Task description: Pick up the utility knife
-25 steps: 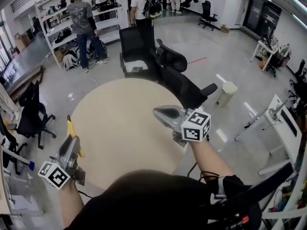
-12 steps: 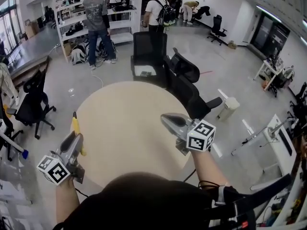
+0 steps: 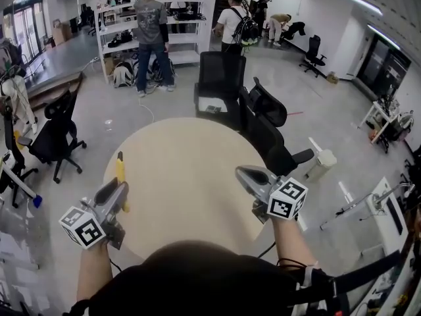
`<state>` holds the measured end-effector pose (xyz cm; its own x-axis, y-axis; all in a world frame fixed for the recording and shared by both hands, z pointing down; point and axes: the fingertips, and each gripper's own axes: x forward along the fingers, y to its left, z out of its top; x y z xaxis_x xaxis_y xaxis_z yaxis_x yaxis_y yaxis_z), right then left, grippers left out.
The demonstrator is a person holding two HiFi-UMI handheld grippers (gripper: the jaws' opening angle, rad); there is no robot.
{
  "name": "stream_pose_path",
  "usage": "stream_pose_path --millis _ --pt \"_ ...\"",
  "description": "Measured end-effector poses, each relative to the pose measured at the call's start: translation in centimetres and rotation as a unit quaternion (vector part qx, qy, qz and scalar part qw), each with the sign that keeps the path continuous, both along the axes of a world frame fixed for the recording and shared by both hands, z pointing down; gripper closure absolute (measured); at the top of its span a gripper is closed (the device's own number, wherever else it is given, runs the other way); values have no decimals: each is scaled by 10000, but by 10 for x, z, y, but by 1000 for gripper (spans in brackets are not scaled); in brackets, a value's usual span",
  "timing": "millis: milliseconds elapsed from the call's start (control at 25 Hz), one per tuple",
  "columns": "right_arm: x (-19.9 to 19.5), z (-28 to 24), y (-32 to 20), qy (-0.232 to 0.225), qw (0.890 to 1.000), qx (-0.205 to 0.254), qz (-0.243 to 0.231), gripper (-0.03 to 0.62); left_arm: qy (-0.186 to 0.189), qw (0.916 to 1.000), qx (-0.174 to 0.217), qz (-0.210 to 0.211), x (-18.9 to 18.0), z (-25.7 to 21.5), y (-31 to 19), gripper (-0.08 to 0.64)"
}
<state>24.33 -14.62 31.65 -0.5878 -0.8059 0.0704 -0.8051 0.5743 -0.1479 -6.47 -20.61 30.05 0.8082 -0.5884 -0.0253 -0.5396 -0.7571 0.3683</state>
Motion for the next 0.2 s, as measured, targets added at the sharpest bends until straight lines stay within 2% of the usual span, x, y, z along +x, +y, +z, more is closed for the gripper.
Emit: stream_pose_path --millis 200 --pt "-4 -1 -2 -14 10000 2 -59 580 -42 10000 -70 -30 -1 -1 0 436"
